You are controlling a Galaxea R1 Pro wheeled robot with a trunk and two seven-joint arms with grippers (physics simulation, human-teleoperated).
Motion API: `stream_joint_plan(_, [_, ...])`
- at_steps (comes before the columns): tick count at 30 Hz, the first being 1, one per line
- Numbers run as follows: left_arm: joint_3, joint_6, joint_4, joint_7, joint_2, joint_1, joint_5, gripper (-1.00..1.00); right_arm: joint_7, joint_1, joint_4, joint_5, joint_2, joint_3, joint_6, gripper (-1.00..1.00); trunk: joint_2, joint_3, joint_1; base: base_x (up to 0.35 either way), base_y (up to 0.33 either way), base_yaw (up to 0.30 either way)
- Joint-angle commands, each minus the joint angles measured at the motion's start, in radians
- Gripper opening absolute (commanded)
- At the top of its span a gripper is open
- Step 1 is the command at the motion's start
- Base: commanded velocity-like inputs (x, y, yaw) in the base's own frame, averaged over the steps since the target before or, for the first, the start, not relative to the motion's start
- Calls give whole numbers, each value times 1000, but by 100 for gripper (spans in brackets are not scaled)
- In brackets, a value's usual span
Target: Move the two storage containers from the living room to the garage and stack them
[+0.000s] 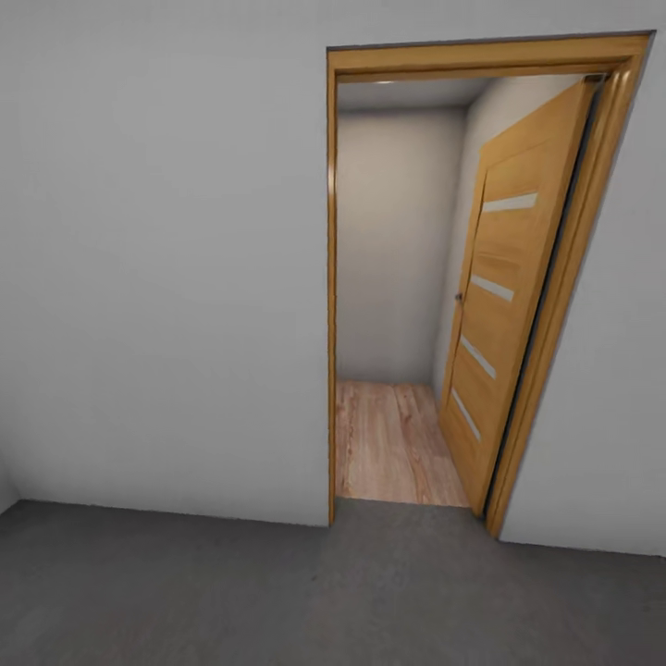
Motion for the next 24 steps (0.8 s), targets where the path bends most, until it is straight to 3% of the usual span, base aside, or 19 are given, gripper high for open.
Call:
stream_joint_plan(1, [-9, -3, 0, 3, 0, -1, 8, 100, -3, -2, 3, -4, 1, 8, -5, 100, -2, -1, 0, 0, 0, -257])
stream_joint_plan(24, [-9, -2, 0, 5, -3, -1, 8, 100, -4, -2, 3, -4, 1, 8, -4, 100, -2, 17, 0, 0, 0, -258])
